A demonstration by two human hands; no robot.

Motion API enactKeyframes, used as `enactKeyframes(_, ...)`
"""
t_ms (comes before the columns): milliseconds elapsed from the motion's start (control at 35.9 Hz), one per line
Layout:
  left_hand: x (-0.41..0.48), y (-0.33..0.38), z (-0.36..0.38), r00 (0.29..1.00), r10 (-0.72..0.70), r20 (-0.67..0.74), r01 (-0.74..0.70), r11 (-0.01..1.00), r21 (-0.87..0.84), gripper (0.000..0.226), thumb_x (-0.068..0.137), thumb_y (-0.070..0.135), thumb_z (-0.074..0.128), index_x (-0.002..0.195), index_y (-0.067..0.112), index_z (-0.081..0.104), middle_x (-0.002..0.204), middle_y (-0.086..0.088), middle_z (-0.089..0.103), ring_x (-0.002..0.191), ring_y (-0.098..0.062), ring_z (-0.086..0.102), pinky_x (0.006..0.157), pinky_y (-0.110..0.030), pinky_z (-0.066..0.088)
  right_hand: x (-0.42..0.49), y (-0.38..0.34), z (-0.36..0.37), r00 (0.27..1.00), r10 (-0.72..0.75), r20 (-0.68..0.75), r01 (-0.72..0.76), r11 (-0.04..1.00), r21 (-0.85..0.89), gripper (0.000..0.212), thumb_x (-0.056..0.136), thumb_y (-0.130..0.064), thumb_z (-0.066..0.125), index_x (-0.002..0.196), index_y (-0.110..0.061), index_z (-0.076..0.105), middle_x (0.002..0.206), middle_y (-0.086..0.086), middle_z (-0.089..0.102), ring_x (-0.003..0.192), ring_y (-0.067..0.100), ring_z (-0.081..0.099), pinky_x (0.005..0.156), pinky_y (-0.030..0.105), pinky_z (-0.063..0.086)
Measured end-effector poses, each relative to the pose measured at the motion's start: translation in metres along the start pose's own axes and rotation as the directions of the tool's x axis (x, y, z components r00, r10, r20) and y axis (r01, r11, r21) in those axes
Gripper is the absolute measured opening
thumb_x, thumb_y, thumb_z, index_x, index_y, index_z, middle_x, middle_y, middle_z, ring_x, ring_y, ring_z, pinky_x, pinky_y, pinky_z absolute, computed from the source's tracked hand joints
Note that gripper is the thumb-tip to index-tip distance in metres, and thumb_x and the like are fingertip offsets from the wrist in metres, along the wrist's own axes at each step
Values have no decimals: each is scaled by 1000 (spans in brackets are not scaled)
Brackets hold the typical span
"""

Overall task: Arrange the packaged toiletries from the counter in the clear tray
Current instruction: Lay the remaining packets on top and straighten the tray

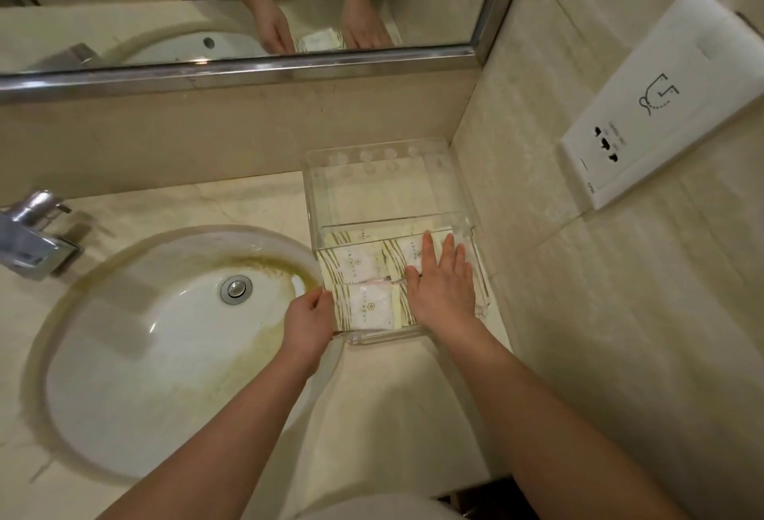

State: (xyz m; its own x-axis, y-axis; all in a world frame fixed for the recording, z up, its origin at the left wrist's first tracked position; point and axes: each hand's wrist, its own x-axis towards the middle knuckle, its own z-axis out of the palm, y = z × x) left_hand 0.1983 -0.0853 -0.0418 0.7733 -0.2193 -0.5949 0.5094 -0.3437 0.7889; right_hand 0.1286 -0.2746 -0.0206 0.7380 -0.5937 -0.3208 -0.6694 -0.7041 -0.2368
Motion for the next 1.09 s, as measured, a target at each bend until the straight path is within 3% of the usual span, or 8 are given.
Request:
enactKeyframes(167,-2,8,3,1000,14,-28,-14,1000,-11,37,93,24,44,84,-5,64,78,-13,65,71,-24,56,65,-38,44,6,-3,-2,1000,0,4,0,1000,-14,67,100,-48,24,156,-28,-8,164,14,-10,151,35,-8,122,49,1)
enactKeyframes(306,-4,14,4,999,0,-36,-1,999,-36,29,87,26,46,70,6,55,63,-8,48,66,-23,42,63,-38,37,11,-4,-6,1000,-6,16,6,999,-32,68,100,-48,25,156,-28,-6,164,15,-9,150,36,-7,122,49,0)
enactKeyframes(390,-6,16,5,999,-8,-47,6,1000,-28,33,92,19,44,70,-3,54,63,-8,49,65,-22,42,62,-37,35,10,-4,-7,1000,-13,3,13,999,-33,69,99,-49,26,156,-27,-4,164,15,-7,151,36,-6,122,49,1)
enactKeyframes(613,-6,18,6,998,-10,-59,11,1000,5,35,93,22,46,73,-4,56,66,-10,46,65,-21,40,60,-35,33,-5,-3,-15,989,-13,-148,4,998,-60,64,96,-44,41,154,-21,26,163,16,14,151,35,7,122,47,10)
enactKeyframes(724,-6,18,6,998,-7,-61,7,1000,-1,39,95,22,46,82,-14,55,66,-11,51,64,-21,44,60,-35,36,-19,-13,-17,956,-203,-213,197,979,-48,51,98,-38,42,147,-25,41,161,10,24,149,33,17,120,49,19)
enactKeyframes(835,-7,19,6,998,0,-67,0,1000,2,39,92,23,47,79,-14,53,67,-12,52,65,-21,45,59,-34,36,-19,-21,-6,952,-299,-69,292,952,-92,53,101,-41,35,152,-27,31,163,13,15,148,34,14,121,47,17)
enactKeyframes(1002,-9,22,8,998,-4,-62,4,1000,-4,33,95,17,47,69,3,61,60,-4,56,59,-18,49,54,-29,39,-12,-23,0,976,-210,-48,206,975,-85,58,101,-43,32,155,-28,20,164,13,-3,148,37,6,122,47,13)
enactKeyframes(1086,-10,23,7,998,-8,-67,7,1000,-15,35,94,20,47,71,-3,60,62,-6,55,62,-21,49,58,-33,40,-6,-27,-3,983,-177,-37,175,983,-59,59,101,-46,30,156,-29,16,164,13,-8,148,37,3,122,48,10)
